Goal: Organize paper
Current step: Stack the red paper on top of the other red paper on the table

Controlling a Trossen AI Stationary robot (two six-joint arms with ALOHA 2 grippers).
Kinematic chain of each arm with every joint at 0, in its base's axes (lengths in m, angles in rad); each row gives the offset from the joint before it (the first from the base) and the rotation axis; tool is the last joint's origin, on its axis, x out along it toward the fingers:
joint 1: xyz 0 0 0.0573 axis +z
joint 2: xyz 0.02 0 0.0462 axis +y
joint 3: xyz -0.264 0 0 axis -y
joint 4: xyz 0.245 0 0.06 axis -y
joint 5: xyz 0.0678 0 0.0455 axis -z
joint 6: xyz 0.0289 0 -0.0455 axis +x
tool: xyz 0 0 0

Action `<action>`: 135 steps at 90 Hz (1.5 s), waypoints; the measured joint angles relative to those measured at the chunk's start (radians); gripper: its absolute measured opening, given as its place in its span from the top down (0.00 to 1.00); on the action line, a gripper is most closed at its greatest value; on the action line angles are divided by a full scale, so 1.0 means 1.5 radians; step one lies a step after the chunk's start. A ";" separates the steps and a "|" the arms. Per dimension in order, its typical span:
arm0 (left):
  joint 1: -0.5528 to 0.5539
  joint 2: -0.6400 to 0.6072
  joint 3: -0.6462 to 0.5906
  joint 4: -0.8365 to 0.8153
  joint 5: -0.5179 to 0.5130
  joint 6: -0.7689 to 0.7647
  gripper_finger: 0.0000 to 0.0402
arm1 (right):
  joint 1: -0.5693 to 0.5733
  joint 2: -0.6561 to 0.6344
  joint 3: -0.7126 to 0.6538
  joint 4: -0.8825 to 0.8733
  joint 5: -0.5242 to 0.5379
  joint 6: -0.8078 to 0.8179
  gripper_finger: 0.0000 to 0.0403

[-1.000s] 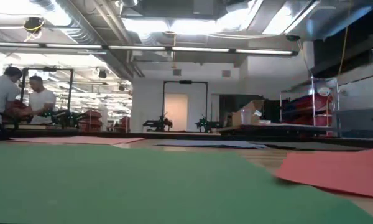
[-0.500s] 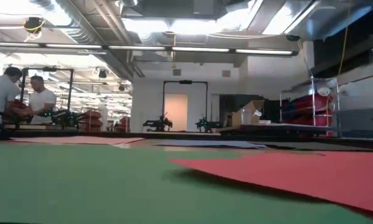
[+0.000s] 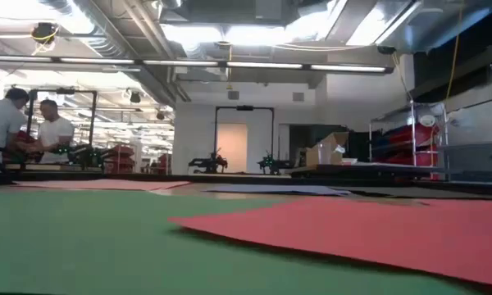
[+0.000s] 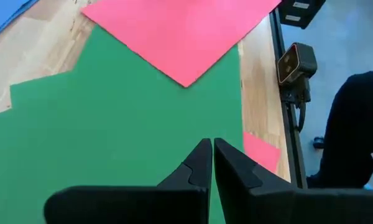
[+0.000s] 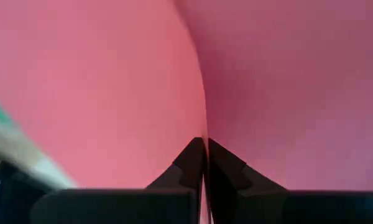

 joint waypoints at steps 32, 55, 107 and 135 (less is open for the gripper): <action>0.000 0.009 0.000 0.000 0.000 -0.009 1.00 | 0.012 0.059 0.031 -0.024 0.009 0.000 1.00; 0.003 0.014 0.000 -0.002 0.000 -0.012 1.00 | 0.007 0.069 0.063 -0.051 0.095 -0.008 1.00; 0.010 0.027 0.000 -0.039 0.000 -0.056 1.00 | -0.069 0.068 0.083 -0.148 0.347 -0.018 1.00; 0.021 0.030 0.000 -0.033 0.000 -0.054 1.00 | -0.078 0.068 0.236 -0.455 0.470 -0.006 1.00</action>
